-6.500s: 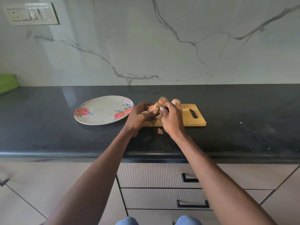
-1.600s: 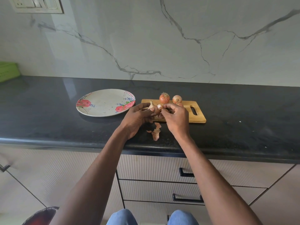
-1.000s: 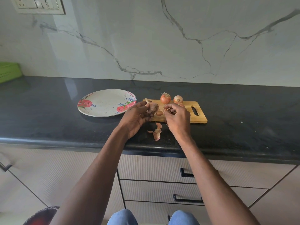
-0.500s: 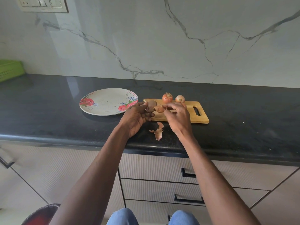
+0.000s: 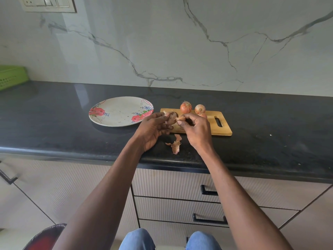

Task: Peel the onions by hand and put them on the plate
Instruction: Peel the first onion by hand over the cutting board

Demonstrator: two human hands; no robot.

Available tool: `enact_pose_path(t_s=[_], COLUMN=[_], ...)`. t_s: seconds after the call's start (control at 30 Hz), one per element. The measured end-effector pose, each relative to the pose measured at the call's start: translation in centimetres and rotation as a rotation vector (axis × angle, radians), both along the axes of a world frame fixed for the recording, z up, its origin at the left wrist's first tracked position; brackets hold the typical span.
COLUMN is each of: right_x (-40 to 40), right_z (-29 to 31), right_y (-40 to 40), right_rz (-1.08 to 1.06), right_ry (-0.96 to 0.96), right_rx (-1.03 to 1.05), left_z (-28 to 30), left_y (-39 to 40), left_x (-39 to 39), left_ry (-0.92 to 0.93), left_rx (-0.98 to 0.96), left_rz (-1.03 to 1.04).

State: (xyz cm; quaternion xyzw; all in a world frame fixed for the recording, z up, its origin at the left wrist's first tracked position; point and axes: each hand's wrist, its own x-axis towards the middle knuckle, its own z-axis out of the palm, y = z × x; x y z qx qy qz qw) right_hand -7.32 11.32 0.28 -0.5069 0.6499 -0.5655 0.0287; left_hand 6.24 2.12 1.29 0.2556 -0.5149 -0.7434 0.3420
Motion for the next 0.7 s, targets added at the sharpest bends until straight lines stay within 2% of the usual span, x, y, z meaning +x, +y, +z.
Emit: enact_pose_path(t_s=[0.27,0.53,0.63,0.7], right_x=[-0.22,-0.29,-0.18,-0.32], right_z=[-0.28,-0.42,-0.27,-0.14], right_y=[-0.28,-0.21,-0.11,-0.1], right_rz=[-0.032,-0.053,-0.01,0.006], right_ry=[-0.088,0.01,0.046,0.026], right_rx=[-0.015,0.08,0.135,0.091], left_z=[0.11,-0.01,-0.22,-0.34], left_y=[-0.23,-0.67,-0.84,-0.87], left_x=[0.03,0.17,0.19,0.17], left_ry=[0.051,0.088,0.073,0.07], left_rx=[0.086,0.11,0.066,0.027], left_rz=[0.061,0.07,0.045,0.012])
